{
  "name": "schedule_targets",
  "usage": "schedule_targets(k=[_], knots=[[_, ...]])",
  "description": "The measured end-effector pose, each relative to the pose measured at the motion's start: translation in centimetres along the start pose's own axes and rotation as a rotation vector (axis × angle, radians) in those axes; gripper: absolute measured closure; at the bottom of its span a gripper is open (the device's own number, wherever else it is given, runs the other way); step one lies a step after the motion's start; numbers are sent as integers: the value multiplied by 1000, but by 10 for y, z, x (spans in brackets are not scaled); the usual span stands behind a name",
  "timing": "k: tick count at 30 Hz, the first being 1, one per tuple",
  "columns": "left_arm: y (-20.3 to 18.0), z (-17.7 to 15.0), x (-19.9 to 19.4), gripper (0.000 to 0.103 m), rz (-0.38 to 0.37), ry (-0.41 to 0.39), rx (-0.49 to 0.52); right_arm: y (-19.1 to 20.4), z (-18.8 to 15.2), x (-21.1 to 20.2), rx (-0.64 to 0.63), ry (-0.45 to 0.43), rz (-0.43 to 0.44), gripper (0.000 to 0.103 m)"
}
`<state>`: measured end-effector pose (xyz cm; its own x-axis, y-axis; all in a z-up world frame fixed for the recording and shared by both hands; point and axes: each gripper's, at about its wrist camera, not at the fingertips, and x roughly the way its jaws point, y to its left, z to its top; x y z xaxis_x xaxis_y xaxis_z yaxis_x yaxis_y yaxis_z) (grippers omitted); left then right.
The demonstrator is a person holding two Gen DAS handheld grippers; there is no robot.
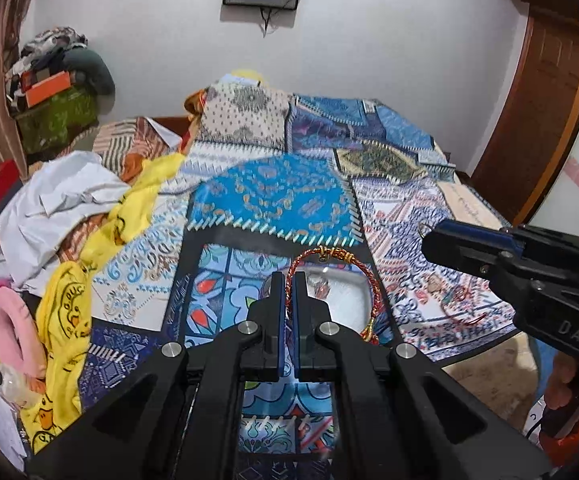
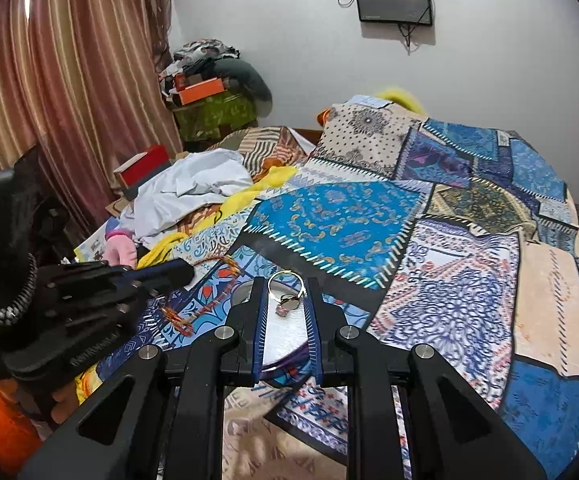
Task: Organize jewelry
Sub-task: 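Lower bracelet and ring into the heart box and open both tools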
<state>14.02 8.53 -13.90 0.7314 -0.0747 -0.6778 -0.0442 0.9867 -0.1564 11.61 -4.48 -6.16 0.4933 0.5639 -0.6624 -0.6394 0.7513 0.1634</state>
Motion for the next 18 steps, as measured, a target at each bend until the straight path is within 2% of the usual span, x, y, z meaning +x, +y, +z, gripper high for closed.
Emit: schedule_targets(k=[10,18], knots=[[0,-7,42,102,-65,69,7,2,-6,33,3,82,28,87],[11,-9,51,102,-91,79,-18,4,-14,58,-5,163,43,87]])
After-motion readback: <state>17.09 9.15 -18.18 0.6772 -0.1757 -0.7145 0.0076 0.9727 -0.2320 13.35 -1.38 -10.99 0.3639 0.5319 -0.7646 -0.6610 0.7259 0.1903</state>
